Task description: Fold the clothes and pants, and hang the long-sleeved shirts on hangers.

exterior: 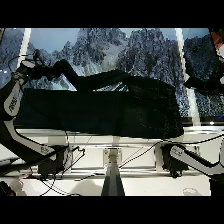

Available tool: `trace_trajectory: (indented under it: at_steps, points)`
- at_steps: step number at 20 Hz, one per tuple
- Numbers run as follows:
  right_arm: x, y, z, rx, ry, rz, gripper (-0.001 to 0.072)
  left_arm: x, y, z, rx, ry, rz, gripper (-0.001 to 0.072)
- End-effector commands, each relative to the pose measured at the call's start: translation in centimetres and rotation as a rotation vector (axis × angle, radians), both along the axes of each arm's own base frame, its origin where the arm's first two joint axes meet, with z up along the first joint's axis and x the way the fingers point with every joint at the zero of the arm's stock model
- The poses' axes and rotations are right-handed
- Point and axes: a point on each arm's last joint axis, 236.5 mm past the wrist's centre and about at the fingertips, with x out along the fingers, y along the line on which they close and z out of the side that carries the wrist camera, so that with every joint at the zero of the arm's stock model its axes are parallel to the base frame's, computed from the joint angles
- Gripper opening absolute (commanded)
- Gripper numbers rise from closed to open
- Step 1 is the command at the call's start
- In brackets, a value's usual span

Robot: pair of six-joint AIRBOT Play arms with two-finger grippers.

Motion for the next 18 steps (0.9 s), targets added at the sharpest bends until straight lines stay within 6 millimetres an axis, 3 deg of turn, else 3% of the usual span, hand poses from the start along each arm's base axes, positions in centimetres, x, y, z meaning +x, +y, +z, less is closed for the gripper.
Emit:
trace_trajectory:
  at_steps: [1, 3, 5, 10, 12, 15, 18]
  points:
    - [0.0, 0.0, 0.0, 0.001, -0.001, 0.0, 0.0693, 0.1, 0.1, 0.9, 0.005, -0.018, -0.014, 0.0022]
    - [0.0, 0.0, 0.0, 0.0, -0.001, 0.0, 0.0693, -0.5, 0.6, 3.6, 0.021, -0.06, -0.077, 0.0022]
    - [0.1, -0.1, 0.1, -0.003, -0.006, -0.001, 0.0693, -2.4, 1.0, 7.9, 0.016, -0.097, -0.167, 0.0022]
    - [0.2, -0.1, 0.1, -0.005, -0.01, -0.002, 0.0693, -10.3, 2.6, 21.1, 0.011, -0.188, -0.257, 0.0022]
    - [0.2, -0.1, 0.1, -0.003, -0.008, -0.002, 0.0693, -12.8, 3.7, 25.4, 0.061, -0.258, -0.236, 0.0022]
    - [0.0, 0.0, 0.0, 0.001, 0.0, 0.0, 0.0693, -13.9, 5.8, 31.7, 0.174, -0.439, -0.118, 0.0022]
    - [0.0, 0.0, 0.0, 0.001, 0.0, 0.0, 0.0693, -13.5, 8.0, 34.7, 0.281, -0.546, -0.021, 0.0022]
